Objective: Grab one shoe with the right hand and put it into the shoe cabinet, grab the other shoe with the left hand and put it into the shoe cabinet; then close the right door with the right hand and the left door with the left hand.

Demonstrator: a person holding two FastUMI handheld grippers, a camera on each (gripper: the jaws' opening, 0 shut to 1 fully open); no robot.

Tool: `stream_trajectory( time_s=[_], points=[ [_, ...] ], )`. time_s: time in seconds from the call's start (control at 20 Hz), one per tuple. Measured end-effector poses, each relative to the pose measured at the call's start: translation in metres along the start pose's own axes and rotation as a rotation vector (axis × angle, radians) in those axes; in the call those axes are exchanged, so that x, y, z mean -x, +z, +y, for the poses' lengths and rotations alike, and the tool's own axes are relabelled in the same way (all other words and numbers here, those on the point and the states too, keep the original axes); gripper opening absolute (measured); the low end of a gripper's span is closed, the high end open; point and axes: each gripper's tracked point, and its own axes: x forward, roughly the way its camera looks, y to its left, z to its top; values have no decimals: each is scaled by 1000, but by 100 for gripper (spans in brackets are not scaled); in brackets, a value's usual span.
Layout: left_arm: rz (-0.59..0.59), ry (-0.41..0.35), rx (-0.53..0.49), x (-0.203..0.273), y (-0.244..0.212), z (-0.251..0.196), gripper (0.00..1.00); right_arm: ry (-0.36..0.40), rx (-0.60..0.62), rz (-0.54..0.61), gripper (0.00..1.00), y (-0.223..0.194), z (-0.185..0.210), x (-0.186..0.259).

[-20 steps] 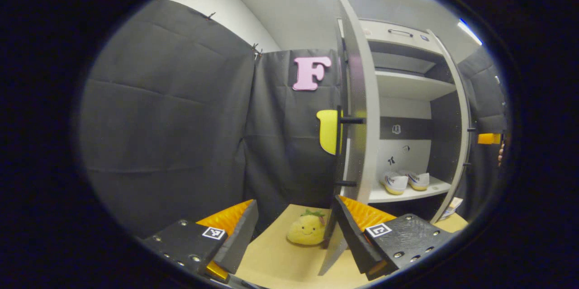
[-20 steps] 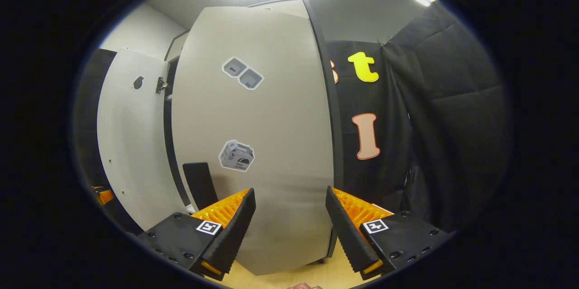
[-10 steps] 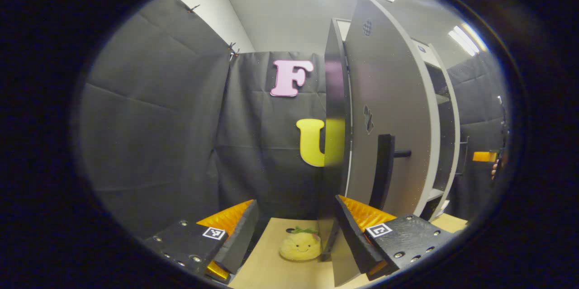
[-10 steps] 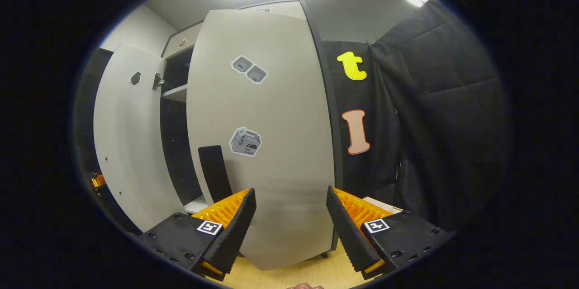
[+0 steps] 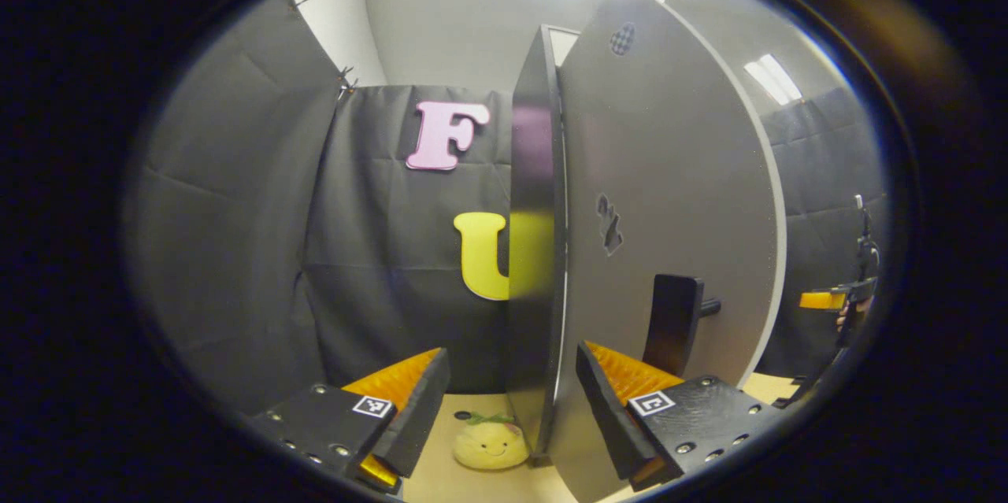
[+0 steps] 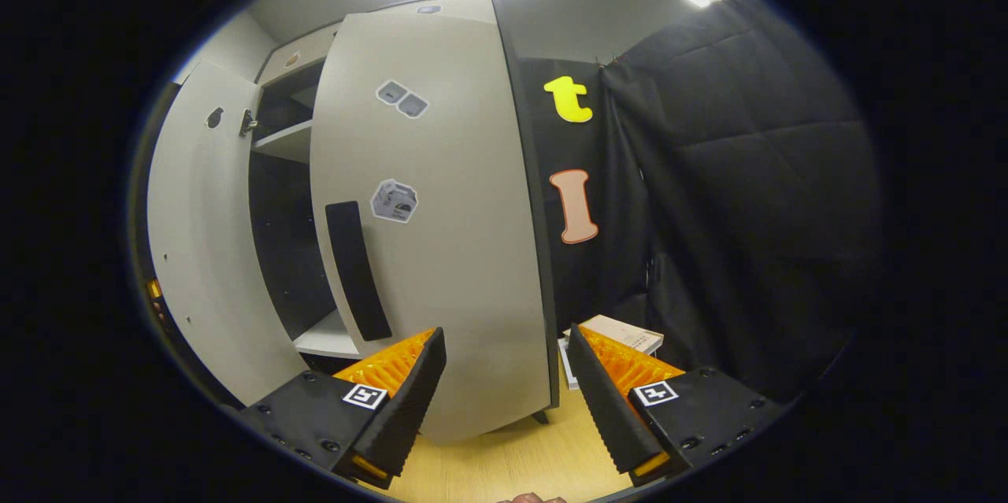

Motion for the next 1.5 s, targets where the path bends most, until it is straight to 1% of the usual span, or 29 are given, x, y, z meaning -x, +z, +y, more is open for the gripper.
stream_trajectory(
  time_s=[0.15, 0.3, 0.4, 0.45, 0.5, 0.6, 0.7, 0.75, 0.85, 0.9, 1.05, 1.1, 1.25, 1.3, 1.35, 1.4, 1.5],
  points=[
    [36, -36, 16, -8, -3, -11, 92, -48, -56, 33, 97, -16, -11, 3],
    [51, -62, 2, -14, 0, -36, 92, -100, -53, 20, 98, -17, -22, 5],
    [50, -65, -28, -14, 2, -54, 92, -104, -39, 7, 98, -14, -23, 3],
    [55, -70, -27, -15, 0, -63, 92, -102, -27, 4, 98, -14, -23, 1],
    [60, -79, -19, -18, -2, -72, 86, -96, -16, 5, 98, -14, -22, -1],
    [70, -91, -15, -25, -3, -93, 85, -82, -6, 12, 98, -15, -20, -4],
    [69, -85, -10, -35, -3, -112, 99, -71, -11, 15, 98, -17, -19, -6],
    [70, -75, 2, -40, -5, -120, 99, -69, -13, 17, 98, -17, -20, -7],
    [75, -42, 53, -51, -12, -139, 85, -75, -10, 21, 98, -15, -25, -6],
    [61, -35, 76, -58, -11, -150, 99, -83, -5, 21, 98, -13, -29, -5],
    [14, -29, 88, -86, -1, -176, 99, -113, -3, 4, 98, -6, -43, 4],
    [6, -14, 73, -91, 1, -178, 99, -124, -3, -1, 98, -5, -48, 7],
    [-11, 1, 58, -85, -1, -177, 85, -161, 7, -4, 98, -3, -61, 18],
    [-11, -11, 67, -83, -2, -178, 99, -171, 9, -4, 97, -4, -64, 20],
    [-10, -20, 79, -78, -4, -178, 85, -176, 6, -2, 97, -6, -64, 21],
    [-8, -22, 89, -76, -7, -177, 99, -178, 1, -1, 98, -8, -63, 21],
    [-5, -12, 95, -68, -12, -171, 93, -177, -6, 1, 98, -11, -61, 22]
  ],
)
